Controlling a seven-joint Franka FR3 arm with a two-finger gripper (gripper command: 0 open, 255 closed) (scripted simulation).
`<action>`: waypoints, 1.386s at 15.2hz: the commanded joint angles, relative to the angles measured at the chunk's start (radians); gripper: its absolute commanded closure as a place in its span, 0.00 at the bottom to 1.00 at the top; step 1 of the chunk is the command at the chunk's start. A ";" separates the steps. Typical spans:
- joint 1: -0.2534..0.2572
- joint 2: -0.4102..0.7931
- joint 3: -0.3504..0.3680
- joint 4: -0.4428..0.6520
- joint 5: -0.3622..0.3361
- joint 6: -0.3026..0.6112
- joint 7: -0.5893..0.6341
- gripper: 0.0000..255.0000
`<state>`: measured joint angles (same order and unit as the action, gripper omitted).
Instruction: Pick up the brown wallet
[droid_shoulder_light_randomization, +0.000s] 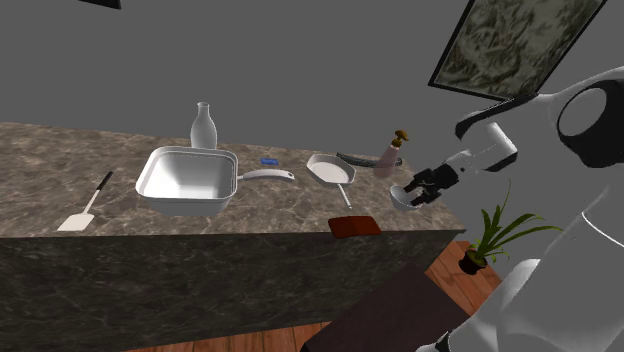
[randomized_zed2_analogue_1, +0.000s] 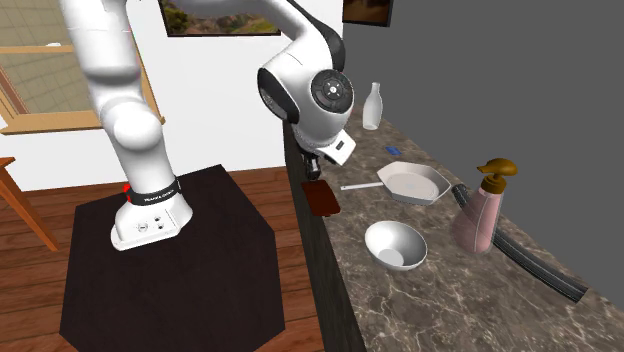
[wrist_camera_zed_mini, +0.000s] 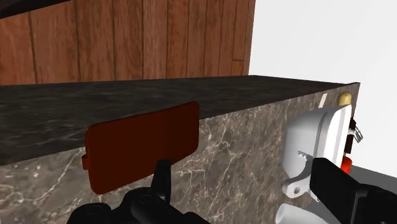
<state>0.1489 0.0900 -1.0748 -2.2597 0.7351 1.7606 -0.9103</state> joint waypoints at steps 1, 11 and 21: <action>-0.069 0.197 0.010 0.056 0.164 -0.123 -0.134 0.00; -0.516 0.749 0.351 0.356 0.498 -0.436 -0.307 0.00; -0.598 0.944 0.432 0.484 0.585 -0.466 -0.340 0.00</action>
<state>-0.4520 0.9974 -0.6601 -1.7943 1.3093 1.2354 -1.2488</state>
